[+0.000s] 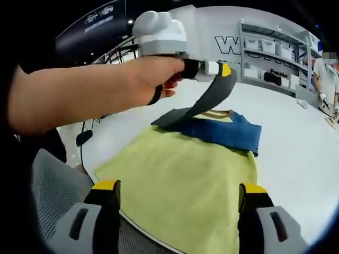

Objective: Fold the garment on the visible template until the final outline fits inside the template.

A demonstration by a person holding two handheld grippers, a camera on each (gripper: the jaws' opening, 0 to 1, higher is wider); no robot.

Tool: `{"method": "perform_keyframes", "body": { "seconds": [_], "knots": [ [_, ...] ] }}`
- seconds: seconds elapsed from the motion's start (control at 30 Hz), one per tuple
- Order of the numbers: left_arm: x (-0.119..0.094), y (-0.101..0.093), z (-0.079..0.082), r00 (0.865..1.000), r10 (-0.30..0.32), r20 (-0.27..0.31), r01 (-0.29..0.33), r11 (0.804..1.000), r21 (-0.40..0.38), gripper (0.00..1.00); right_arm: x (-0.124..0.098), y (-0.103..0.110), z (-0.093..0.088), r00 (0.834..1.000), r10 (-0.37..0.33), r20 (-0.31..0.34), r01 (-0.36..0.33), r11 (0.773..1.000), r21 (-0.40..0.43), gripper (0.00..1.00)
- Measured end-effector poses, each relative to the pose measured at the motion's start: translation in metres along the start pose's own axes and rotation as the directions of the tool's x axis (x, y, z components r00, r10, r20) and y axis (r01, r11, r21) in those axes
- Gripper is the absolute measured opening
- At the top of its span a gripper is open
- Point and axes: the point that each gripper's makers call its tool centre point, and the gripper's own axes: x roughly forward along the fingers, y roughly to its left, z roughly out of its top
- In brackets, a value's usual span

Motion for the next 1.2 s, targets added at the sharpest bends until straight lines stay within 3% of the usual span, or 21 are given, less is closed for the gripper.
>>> {"method": "perform_keyframes", "body": {
  "seconds": [0.2, 0.33, 0.43, 0.53, 0.63, 0.73, 0.9, 1.0, 1.1, 1.13, 1.17, 1.2],
  "knots": [
    [0.015, -0.025, -0.050, 0.994, -0.023, -0.105, 0.029, 0.998, 0.063, 0.00, -0.001, -0.002, -0.003, 1.000, -0.003, -0.011, 0.003, 1.000, 0.008, 0.91],
    [0.019, -0.041, -0.074, 0.984, -0.045, -0.171, 0.059, 0.995, 0.081, 0.00, -0.001, -0.003, -0.005, 1.000, -0.004, -0.018, 0.005, 1.000, 0.013, 0.90],
    [0.021, -0.046, -0.079, 0.981, -0.057, -0.184, 0.074, 0.994, 0.084, 0.00, 0.000, -0.002, -0.005, 1.000, -0.003, -0.021, 0.003, 1.000, 0.012, 0.89],
    [0.022, -0.059, -0.098, 0.963, -0.102, -0.248, 0.117, 0.992, 0.049, 0.00, 0.000, -0.003, -0.006, 1.000, -0.003, -0.025, 0.004, 1.000, 0.012, 0.89],
    [0.023, -0.065, -0.102, 0.961, -0.123, -0.247, 0.133, 0.991, 0.026, 0.09, 0.001, -0.004, -0.006, 1.000, -0.004, -0.027, 0.005, 1.000, 0.015, 0.88],
    [0.021, -0.076, -0.103, 0.955, -0.165, -0.246, 0.163, 0.986, -0.028, 0.23, 0.001, -0.003, -0.007, 1.000, -0.004, -0.030, 0.004, 1.000, 0.013, 0.88],
    [0.017, -0.082, -0.107, 0.946, -0.198, -0.258, 0.184, 0.980, -0.077, 0.20, 0.002, -0.003, -0.007, 0.999, -0.002, -0.033, 0.002, 1.000, 0.009, 0.87],
    [0.014, -0.088, -0.122, 0.920, -0.234, -0.315, 0.204, 0.971, -0.125, 0.19, 0.002, -0.002, -0.008, 0.999, -0.001, -0.035, 0.001, 1.000, 0.006, 0.87],
    [0.013, -0.089, -0.133, 0.908, -0.241, -0.344, 0.198, 0.968, -0.154, 0.25, 0.002, -0.002, -0.008, 0.999, -0.002, -0.036, 0.002, 1.000, 0.004, 0.87],
    [0.011, -0.091, -0.142, 0.891, -0.254, -0.375, 0.196, 0.963, -0.186, 0.28, 0.002, -0.002, -0.008, 0.999, -0.002, -0.036, 0.002, 1.000, 0.005, 0.87],
    [0.009, -0.091, -0.146, 0.886, -0.253, -0.388, 0.185, 0.961, -0.206, 0.28, 0.002, -0.002, -0.008, 0.999, -0.002, -0.036, 0.002, 1.000, 0.005, 0.87],
    [0.013, -0.090, -0.137, 0.908, -0.252, -0.333, 0.204, 0.963, -0.175, 0.28, 0.002, -0.002, -0.008, 0.999, -0.003, -0.037, 0.003, 1.000, 0.004, 0.87]
  ]
}}
